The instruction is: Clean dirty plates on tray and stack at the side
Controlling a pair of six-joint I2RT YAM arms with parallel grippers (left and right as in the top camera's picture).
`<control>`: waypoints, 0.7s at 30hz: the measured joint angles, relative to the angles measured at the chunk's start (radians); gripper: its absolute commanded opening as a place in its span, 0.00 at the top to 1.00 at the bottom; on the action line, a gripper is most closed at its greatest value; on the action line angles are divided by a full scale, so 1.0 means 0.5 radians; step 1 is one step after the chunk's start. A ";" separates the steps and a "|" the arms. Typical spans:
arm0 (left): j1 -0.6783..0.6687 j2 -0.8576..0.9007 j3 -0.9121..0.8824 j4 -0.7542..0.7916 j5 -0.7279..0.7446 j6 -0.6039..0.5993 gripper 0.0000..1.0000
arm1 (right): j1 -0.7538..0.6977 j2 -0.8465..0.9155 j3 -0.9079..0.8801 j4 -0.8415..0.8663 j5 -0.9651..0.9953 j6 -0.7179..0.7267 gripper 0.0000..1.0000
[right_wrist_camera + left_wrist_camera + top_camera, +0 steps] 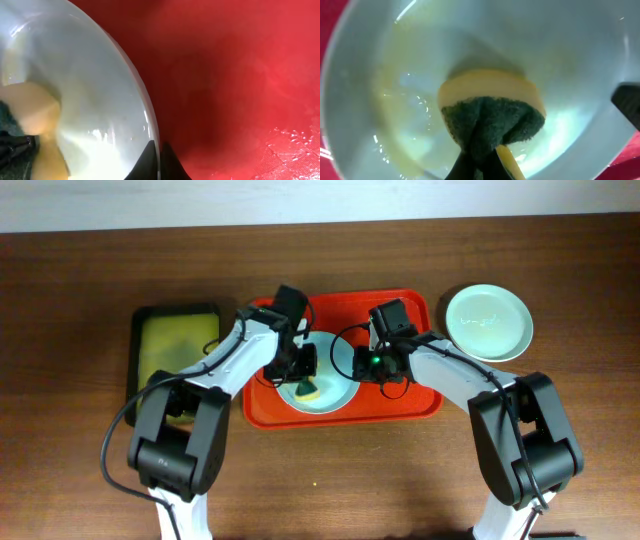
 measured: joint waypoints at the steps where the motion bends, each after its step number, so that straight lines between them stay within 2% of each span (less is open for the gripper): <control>1: 0.000 0.002 0.000 0.005 -0.018 0.000 1.00 | 0.000 0.000 0.000 0.000 0.000 0.000 0.96; 3: -0.009 0.002 -0.001 0.014 -0.228 -0.033 1.00 | 0.000 0.000 0.000 0.000 0.000 0.000 0.96; 4: -0.020 0.002 -0.001 0.015 -0.450 -0.096 1.00 | 0.000 0.000 0.000 0.000 0.000 0.002 0.96; 7: -0.034 0.002 -0.001 0.025 -0.828 -0.182 1.00 | 0.008 0.001 0.000 0.020 -0.024 0.001 0.96; 13: -0.040 -0.037 0.110 -0.024 -1.018 -0.228 1.00 | 0.012 0.001 0.000 0.015 -0.023 0.002 0.96; 15: 0.005 -0.101 0.124 -0.002 -0.842 -0.230 1.00 | 0.008 0.001 0.000 0.015 -0.008 0.001 0.96; 18: -0.004 -0.101 0.126 0.054 -0.385 -0.177 1.00 | 0.008 0.002 0.000 0.016 -0.002 0.000 0.96; 21: -0.077 -0.101 0.126 0.127 -0.202 -0.117 1.00 | 0.008 0.002 0.000 0.014 -0.001 0.002 0.96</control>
